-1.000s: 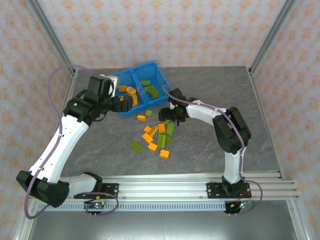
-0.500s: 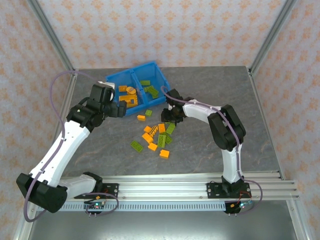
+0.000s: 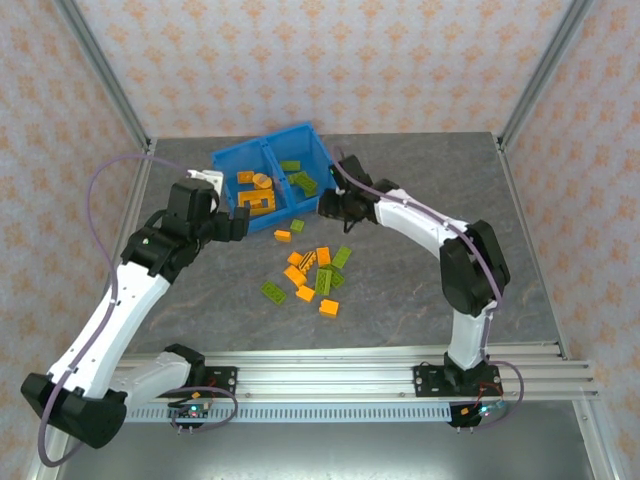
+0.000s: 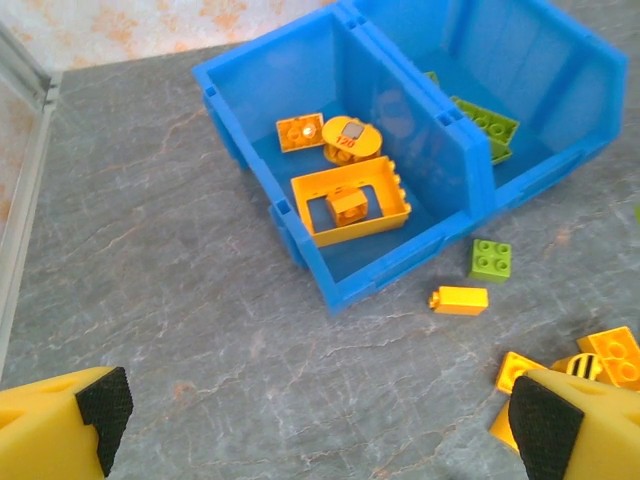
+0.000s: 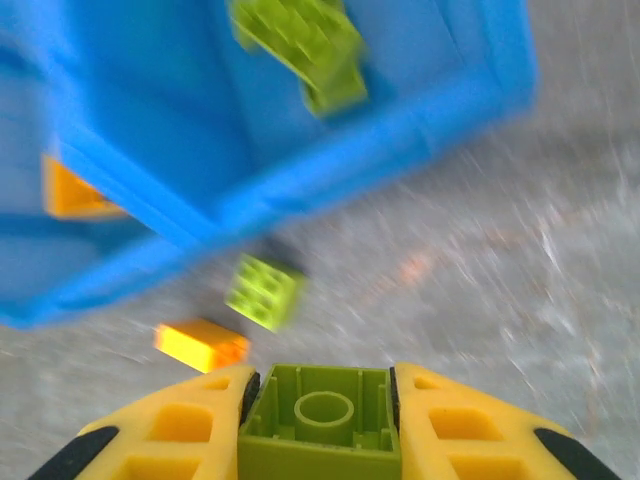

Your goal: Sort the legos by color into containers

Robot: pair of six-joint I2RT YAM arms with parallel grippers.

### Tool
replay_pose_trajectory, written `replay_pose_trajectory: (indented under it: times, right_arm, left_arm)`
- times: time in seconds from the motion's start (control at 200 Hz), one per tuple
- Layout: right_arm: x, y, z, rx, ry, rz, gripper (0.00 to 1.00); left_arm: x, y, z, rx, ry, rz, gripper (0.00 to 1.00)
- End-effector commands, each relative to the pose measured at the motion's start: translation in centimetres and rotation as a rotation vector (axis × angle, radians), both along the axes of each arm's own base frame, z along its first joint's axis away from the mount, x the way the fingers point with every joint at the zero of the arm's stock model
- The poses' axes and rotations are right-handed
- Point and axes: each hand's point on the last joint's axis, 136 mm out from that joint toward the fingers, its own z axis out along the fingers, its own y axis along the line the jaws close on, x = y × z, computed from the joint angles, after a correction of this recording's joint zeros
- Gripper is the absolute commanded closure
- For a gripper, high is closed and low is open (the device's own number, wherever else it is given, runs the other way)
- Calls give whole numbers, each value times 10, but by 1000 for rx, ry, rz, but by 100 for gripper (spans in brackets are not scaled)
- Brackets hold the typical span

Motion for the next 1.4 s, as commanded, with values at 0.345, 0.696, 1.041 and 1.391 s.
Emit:
replay_pose_trajectory:
  times: [0.345, 0.696, 1.041, 1.391]
  right_arm:
    - [117, 57, 11, -38, -169, -122, 75]
    - [147, 65, -8, 12, -154, -160, 62]
    - [126, 50, 56, -9, -203, -100, 48]
    - [21, 26, 19, 84, -137, -43, 46]
  left_arm:
    - [-2, -12, 8, -37, -67, -81, 0]
    - [-2, -9, 8, -19, -72, -72, 0]
    - [-1, -9, 7, -21, -66, -65, 0]
    - [0, -11, 6, -30, -64, -71, 0]
